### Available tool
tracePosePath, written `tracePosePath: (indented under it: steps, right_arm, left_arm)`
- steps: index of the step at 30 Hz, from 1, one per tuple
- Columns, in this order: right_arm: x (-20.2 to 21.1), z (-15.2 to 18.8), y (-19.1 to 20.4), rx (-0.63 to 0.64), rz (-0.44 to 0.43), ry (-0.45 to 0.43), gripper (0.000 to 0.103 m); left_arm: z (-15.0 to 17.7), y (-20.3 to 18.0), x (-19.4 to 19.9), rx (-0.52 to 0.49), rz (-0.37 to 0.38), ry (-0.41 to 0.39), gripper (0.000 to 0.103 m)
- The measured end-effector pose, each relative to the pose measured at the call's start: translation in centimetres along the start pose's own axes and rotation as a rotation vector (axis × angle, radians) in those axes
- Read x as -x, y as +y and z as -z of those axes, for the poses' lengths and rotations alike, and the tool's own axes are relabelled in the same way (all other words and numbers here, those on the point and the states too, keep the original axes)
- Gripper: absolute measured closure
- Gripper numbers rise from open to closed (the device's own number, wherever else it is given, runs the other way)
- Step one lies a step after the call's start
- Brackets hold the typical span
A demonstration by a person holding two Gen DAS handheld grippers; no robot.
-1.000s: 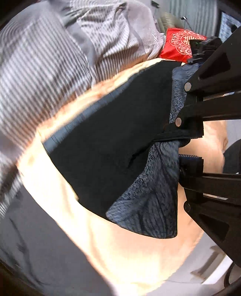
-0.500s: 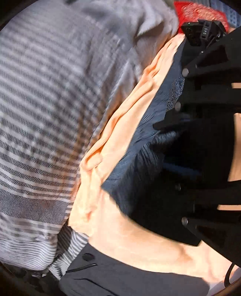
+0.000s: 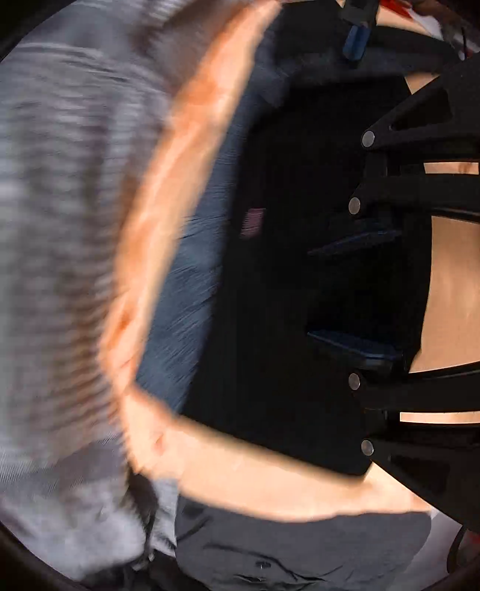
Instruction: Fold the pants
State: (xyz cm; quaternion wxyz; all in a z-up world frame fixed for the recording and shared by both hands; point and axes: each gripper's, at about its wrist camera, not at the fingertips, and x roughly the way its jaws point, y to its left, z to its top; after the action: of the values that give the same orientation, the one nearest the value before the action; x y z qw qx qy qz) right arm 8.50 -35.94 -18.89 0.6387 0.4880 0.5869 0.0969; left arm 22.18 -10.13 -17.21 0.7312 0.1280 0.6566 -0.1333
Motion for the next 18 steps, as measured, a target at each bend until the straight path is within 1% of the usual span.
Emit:
tracePosePath:
  steps: [1, 2, 3, 4, 5, 6, 7, 8, 11, 13, 14, 15, 17, 18]
  right_arm:
    - [-0.5, 0.2, -0.5, 0.013, 0.094, 0.006, 0.038]
    - [-0.6, 0.6, -1.0, 0.032, 0.167, 0.003, 0.048]
    - [-0.1, 1.0, -1.2, 0.043, 0.172, -0.015, 0.053]
    - [1.0, 1.7, -1.1, 0.045, 0.152, -0.047, 0.053]
    - [2.5, 2.6, -1.1, 0.048, 0.133, -0.091, 0.048]
    - [3.7, 3.4, -1.2, 0.046, 0.134, -0.122, 0.045]
    - [4.8, 4.1, -1.4, 0.039, 0.143, -0.147, 0.039]
    - [6.2, 5.1, -1.7, 0.023, 0.151, -0.179, 0.036]
    - [9.3, 8.2, -3.2, -0.044, 0.167, -0.237, 0.036]
    - [11.1, 10.4, -4.1, -0.074, 0.201, -0.280, 0.036]
    - [12.2, 11.8, -4.6, -0.096, 0.226, -0.307, 0.036]
    - [13.0, 13.1, -5.2, -0.127, 0.239, -0.335, 0.035]
    - [14.6, 16.1, -6.4, -0.204, 0.240, -0.393, 0.034]
    - [15.2, 16.9, -6.8, -0.232, 0.244, -0.414, 0.033]
  left_arm:
    - [0.4, -0.9, -0.7, -0.021, -0.046, -0.011, 0.059]
    - [0.6, -1.3, -0.7, -0.034, -0.068, -0.027, 0.059]
    - [0.6, -1.6, -0.6, -0.046, -0.083, -0.026, 0.059]
    - [0.5, -2.0, -0.4, -0.068, -0.094, -0.016, 0.059]
    - [0.5, -2.1, -0.1, -0.082, -0.092, -0.003, 0.059]
    - [0.5, -2.2, 0.3, -0.092, -0.093, 0.019, 0.059]
    - [0.6, -2.4, 0.8, -0.100, -0.100, 0.029, 0.059]
    - [0.7, -2.5, 1.3, -0.107, -0.104, 0.030, 0.059]
    - [1.6, -4.2, 3.2, -0.150, -0.102, 0.027, 0.059]
    - [2.4, -6.1, 3.8, -0.179, -0.068, 0.046, 0.058]
    - [3.2, -7.5, 4.0, -0.204, -0.051, 0.064, 0.051]
    - [4.0, -8.6, 4.1, -0.223, -0.041, 0.073, 0.040]
    - [5.8, -11.6, 4.7, -0.304, 0.000, 0.072, 0.039]
    - [6.6, -13.1, 4.9, -0.353, 0.020, 0.067, 0.039]
